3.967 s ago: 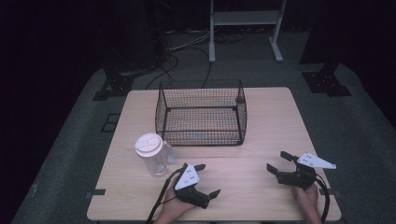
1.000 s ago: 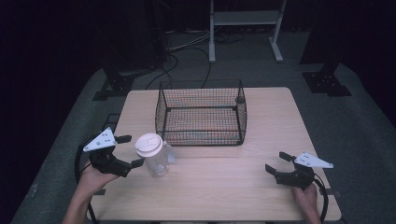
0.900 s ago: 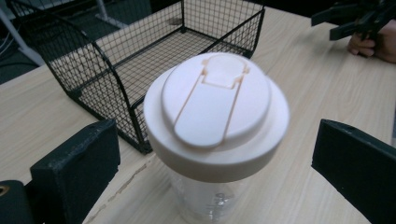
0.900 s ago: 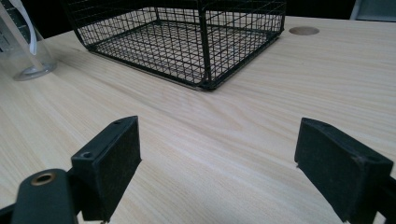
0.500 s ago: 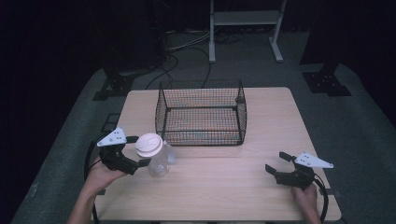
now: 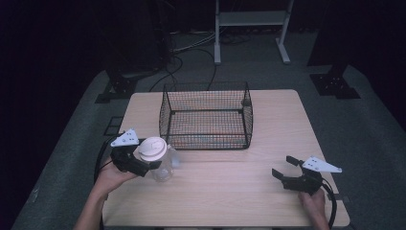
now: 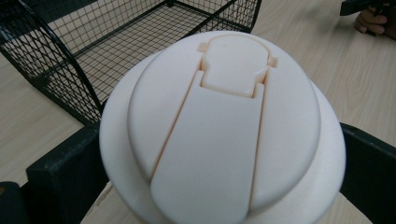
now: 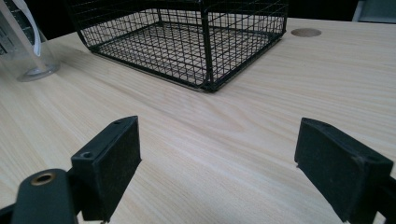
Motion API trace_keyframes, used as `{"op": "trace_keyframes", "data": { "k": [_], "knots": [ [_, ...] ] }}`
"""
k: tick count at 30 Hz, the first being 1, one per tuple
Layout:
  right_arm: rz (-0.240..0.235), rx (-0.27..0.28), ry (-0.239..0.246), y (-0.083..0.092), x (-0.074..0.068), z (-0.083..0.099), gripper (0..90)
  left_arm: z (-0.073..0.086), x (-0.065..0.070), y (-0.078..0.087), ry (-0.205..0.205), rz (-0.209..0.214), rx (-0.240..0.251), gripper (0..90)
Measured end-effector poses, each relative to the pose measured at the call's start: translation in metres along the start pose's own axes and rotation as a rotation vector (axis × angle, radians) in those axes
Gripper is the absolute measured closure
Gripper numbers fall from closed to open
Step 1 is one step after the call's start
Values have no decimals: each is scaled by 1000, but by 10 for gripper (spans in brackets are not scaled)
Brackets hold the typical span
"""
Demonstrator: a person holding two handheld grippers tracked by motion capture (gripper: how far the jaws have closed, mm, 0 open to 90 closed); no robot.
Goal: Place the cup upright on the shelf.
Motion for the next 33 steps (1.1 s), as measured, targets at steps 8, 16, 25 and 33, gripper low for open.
{"op": "trace_keyframes", "data": {
  "k": [8, 16, 25, 33],
  "knots": [
    [-1, 1, 0, 0, 0, 0, 134, -1, 0, -7, -1, 19, -36, 0],
    [-3, 6, 0, 0, 0, 0, 134, -3, 0, -8, -6, 20, -45, 46],
    [-2, 10, -2, 1, 0, -1, 135, -8, 0, -10, -17, 14, -88, 50],
    [-1, 10, -1, 0, 0, -1, 135, -23, 10, -7, -63, 30, -97, 50]
  ]
}}
Point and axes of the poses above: each handheld gripper's, and its own axes: y roughly backward along the jaws, z roughly out of its underside, x roughly to its right, the point moved 5 cm from there along -y, roughly forward along the jaws, and after that the axes turned 10 degrees about -z, right-handed, at the moved point
